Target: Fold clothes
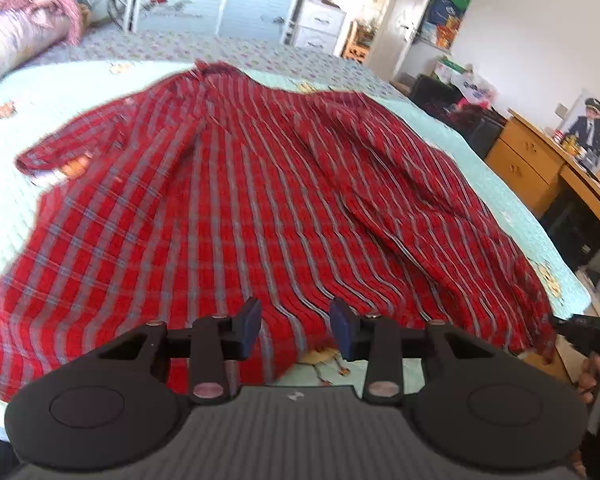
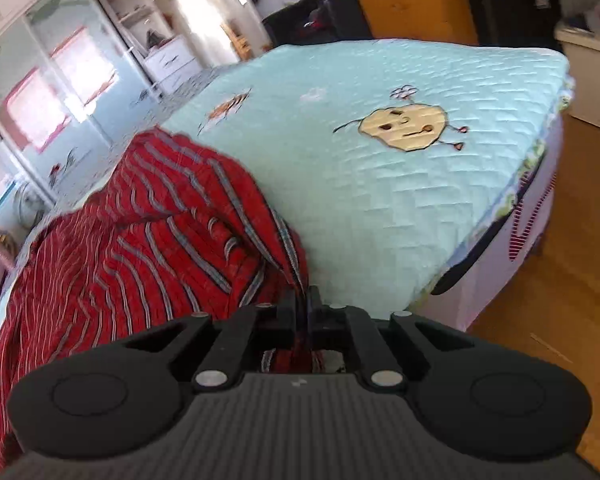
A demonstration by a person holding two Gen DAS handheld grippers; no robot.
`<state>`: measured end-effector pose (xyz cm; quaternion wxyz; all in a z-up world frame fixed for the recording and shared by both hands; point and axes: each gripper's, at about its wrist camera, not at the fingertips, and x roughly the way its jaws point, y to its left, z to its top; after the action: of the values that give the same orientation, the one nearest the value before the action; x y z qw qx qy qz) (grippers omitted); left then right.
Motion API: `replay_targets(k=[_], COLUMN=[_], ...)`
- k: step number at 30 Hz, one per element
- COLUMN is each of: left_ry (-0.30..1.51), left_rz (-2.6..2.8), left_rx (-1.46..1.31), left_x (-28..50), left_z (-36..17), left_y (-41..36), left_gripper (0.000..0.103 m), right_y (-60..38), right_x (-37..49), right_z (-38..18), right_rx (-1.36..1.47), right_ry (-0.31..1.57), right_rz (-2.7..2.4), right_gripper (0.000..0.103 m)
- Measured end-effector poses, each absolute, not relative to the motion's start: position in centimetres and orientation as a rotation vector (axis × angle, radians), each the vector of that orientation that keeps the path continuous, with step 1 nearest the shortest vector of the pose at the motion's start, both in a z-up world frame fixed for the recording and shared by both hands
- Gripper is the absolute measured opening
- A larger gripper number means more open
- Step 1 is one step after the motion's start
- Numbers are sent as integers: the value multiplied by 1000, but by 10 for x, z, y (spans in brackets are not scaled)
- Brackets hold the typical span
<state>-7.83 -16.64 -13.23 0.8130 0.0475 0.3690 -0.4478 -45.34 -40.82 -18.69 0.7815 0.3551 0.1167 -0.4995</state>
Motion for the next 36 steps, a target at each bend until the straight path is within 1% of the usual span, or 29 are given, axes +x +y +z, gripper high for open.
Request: replay_targets(k=[1,2,3,4,9,12,13,16,19,22,24,26,27,29,30,31,34,36], left_ry=[779,771,768,772,802,812,814,824,841,848,846,844,842,845,847,849,851,857], left_rz=[-932,-907,-884,-864,-819,-856,-866,-888,-908,-936,-938,-934,-934,-939,-948,-960,-1005,-1052], left_rx=[86,72,51,30,-35,-9,2,26,52,109,152,189,201,211,215,219,232,239], left_x=[-73,-68,-62,-58,-48,-53,-55,-59,-60,-64,-64,-62,-60,-56,-55,-54,-55,-60], left_z=[-130,-127,-126,-126,-130,-132,-132,-135,-140,-143,-143,-143,-142,-143,-144,-145,-150,-157], left_y=[-159,-151,-144,-137,-119,-127,-131,-143,-158,-177,-193,-213,-223,-245,-257,-269,-308,-334], left_gripper=[42,43,43,44,44,44,44,45,45,46,52,56,58,59,60,60,60,60], right_y=[-404,-400,-398,-397,-396,-409,-417,-465,-517,-565,-585,-593,-596,-588,-583,-567,-500,-472], right_x=[-451,-449,-451,-454,-467,-456,-451,-427,-405,-383,-366,-343,-332,-305,-291,-276,-241,-231], right_z=[-191,-195,-189,-179,-140,-126,-123,-130,-151,-183,-204,-217,-222,-220,-217,-209,-181,-178], right_rx=[766,766,755,741,683,615,603,629,773,969,1057,1087,1099,1045,1011,939,657,534], right_ry=[254,256,234,200,59,74,93,171,206,207,207,245,267,319,346,381,475,543], right_rz=[-1092,-1106,-1108,-1106,-1097,-1106,-1112,-1091,-1066,-1006,-975,-946,-931,-816,-751,-686,-525,-458], right_gripper=[18,24,32,36,38,50,51,51,51,51,51,51,51,35,14,4,4,4])
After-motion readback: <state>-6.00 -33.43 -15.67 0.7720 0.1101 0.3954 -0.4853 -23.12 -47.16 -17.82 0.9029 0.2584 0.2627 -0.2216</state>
